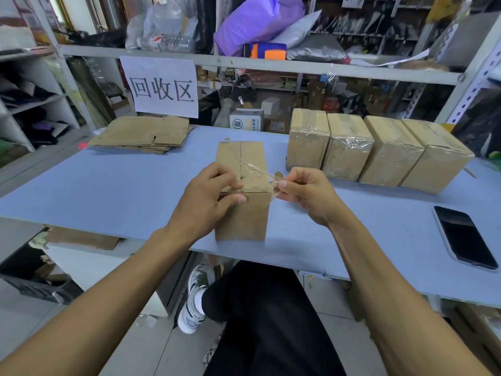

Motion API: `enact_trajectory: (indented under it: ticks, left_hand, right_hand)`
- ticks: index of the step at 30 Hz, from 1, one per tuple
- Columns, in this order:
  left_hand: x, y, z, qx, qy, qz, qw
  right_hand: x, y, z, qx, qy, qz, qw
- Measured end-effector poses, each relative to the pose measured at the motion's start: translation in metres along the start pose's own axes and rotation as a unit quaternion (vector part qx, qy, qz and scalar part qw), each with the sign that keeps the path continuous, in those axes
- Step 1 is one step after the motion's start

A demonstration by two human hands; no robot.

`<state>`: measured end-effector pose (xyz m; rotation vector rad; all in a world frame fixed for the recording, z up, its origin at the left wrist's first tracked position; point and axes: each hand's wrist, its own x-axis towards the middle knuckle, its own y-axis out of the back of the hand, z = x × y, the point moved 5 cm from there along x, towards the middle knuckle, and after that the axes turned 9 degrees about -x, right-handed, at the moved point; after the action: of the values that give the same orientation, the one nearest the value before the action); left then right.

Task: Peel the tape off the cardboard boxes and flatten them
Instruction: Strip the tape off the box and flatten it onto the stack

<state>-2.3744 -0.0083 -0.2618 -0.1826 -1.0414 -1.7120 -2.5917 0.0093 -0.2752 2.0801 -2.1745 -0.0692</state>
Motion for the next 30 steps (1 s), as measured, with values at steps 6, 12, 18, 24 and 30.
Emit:
enact_trajectory:
  ticks: [6, 12, 18, 24, 30]
  left_hand:
    - [0.006, -0.001, 0.008, 0.000, 0.050, 0.015, 0.999]
    - [0.037, -0.020, 0.022, 0.105, 0.172, -0.009, 0.979]
    - [0.042, -0.024, 0.017, 0.139, 0.180, -0.056, 0.972]
    - [0.045, -0.024, 0.013, 0.149, 0.183, -0.108, 0.966]
    - [0.045, -0.024, 0.015, 0.168, 0.188, -0.126, 0.959]
  right_hand:
    - [-0.019, -0.002, 0.003, 0.017, 0.008, -0.018, 1.000]
    - [-0.031, -0.012, 0.007, -0.086, 0.031, 0.051, 0.995]
    - [-0.020, -0.003, -0.002, -0.070, 0.021, -0.024, 0.997]
    - [-0.025, -0.005, 0.012, 0.046, 0.000, -0.005, 0.999]
    - [-0.043, -0.014, 0.022, 0.093, 0.011, 0.026, 0.995]
